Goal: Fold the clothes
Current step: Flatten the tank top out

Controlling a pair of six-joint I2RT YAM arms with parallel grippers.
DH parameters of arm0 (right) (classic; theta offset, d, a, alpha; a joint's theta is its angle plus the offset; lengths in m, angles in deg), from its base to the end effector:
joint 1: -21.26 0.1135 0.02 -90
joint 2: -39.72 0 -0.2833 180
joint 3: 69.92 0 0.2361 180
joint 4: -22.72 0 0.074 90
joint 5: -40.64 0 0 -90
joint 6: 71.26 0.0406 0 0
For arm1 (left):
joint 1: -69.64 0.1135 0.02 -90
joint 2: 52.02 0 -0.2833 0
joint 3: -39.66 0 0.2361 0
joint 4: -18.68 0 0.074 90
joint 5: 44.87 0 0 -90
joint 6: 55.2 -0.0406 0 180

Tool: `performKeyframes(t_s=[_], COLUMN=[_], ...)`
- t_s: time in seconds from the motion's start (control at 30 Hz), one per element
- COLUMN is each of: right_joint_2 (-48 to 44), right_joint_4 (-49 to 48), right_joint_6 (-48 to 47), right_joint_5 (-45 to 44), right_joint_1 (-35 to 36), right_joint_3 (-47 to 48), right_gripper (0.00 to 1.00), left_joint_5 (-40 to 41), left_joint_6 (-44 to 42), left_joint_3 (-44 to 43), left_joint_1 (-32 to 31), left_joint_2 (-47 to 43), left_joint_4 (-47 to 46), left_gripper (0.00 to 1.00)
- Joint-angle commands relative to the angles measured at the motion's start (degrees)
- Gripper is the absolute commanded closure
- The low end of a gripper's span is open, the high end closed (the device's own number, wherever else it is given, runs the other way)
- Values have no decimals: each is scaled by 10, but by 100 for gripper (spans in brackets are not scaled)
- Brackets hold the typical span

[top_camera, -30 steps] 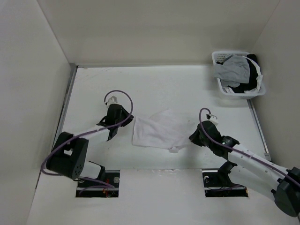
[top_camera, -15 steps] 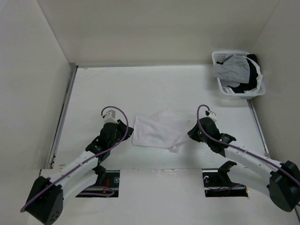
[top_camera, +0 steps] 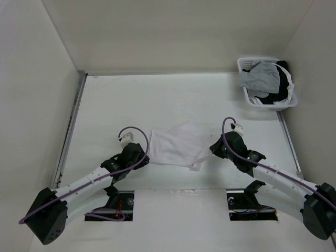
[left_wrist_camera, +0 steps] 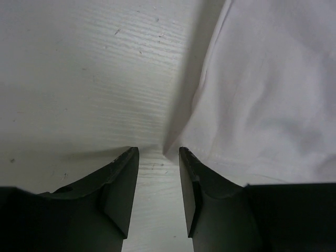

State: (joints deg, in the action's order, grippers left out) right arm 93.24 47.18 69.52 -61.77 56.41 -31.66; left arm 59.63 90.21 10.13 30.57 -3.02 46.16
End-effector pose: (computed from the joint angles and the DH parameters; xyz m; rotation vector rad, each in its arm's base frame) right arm 0.1414 0.0889 0.2065 0.4295 2.2654 0.5533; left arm 0.1105 -0.0766 0.1658 -0.4621 2.3681 -0.4897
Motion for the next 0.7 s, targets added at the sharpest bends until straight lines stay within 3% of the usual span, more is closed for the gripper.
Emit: performKeyframes(t_s=[0.0,0.33,0.47,0.57,0.67], right_joint_2=[-9,0,0,-2,-18], right_joint_4=[-28,-37,-41,-46,-39], right_joint_6=[-5,-5,-5,-6,-9], right_joint_5=[2,2,2,3,3], right_joint_1=[-2,-2,-2,-2,-1], right_joint_3=[-2,-1,-1,-1,6], right_gripper=[97,97,97,97,97], left_joint_5=[-10,-33,-33,-33,-27], left_joint_6=[-5,-25,-34,-36,-40], left_joint_3=[-13,-18,-30,-44,-82], left_joint_1=[2,0,-6,-4,4], left_joint_2=[30,77,95,78,33], left_joint_4=[-33,-68,-65,-55,-21], left_gripper=[65,77,90,99,100])
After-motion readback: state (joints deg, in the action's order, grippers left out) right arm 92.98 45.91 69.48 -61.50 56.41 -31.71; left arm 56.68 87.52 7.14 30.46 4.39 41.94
